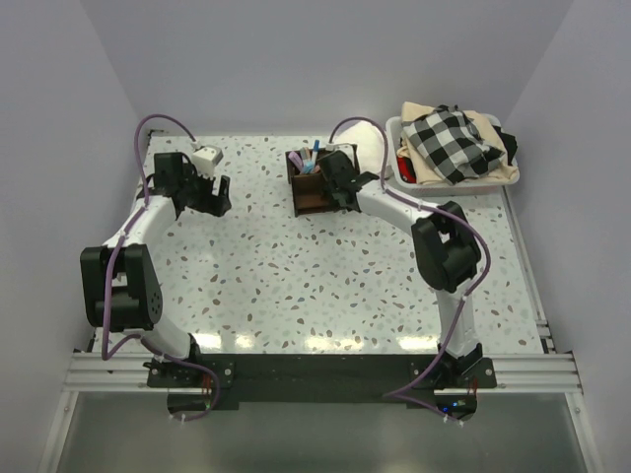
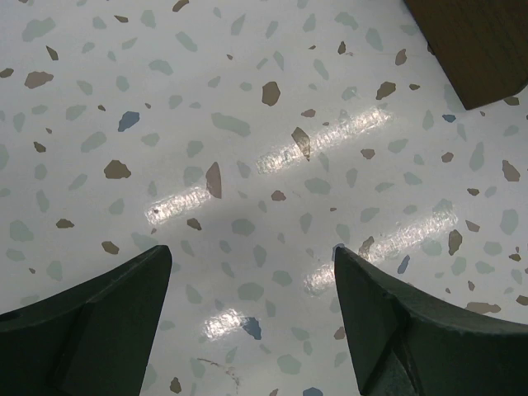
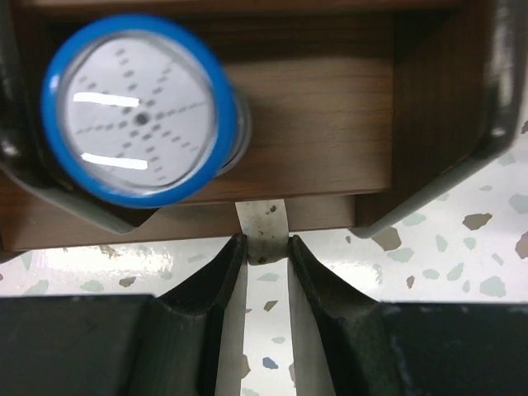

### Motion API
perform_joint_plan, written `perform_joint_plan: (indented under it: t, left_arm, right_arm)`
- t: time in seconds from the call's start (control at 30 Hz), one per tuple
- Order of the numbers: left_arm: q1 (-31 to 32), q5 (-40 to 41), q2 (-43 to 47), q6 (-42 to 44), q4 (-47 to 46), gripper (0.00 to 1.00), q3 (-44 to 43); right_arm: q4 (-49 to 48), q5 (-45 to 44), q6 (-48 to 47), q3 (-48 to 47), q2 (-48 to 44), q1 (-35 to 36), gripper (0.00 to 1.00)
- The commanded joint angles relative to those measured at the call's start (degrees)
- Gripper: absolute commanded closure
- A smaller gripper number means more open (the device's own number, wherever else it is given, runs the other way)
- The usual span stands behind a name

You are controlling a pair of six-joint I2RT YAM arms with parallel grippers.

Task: Sort the stationery into containers
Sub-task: Place the stationery in the storage box.

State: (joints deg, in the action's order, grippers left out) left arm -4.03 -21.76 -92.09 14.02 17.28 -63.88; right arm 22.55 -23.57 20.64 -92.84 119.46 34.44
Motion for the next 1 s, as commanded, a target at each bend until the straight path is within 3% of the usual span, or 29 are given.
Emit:
perform_joint_plan:
  t: [0.0,0.53,0.63,0.67,0.77,0.97]
  left_arm:
    - [0.43,-1.44,2.01,-0.92,-2.42,0.15,0.16]
    - [0.60,-1.44,2.27,-0.66,-2.16,0.15,0.42]
    - [0.60,-1.36,2.27,-0.57,-2.16,0.15,0.33]
    - [0.60,-1.27,2.18,-0.49,-2.16,0.15,0.33]
    - [0.60,-1.53,1.83,-0.57,-2.25,0.15,0.16]
    - [0.69,-1.80,1.30,-0.84,-2.42,0.16,-0.20]
  right_arm:
    - [-2.68,-0.07,-2.18,0.11,-4.41,-1.65,1.00]
    - [-4.27,-0.95,-3.24,-3.93,0.16,-2.71,1.00]
    - [-4.00,-0.95,-3.07,-4.37,0.34,-2.79,0.79]
    - [-3.91,-1.04,-2.98,-4.20,0.34,-2.71,0.61]
    - [-3.83,-1.04,-2.98,-3.76,-0.10,-2.79,0.41]
    - [-3.30,-1.22,-2.63,-2.97,-1.16,-2.79,0.36]
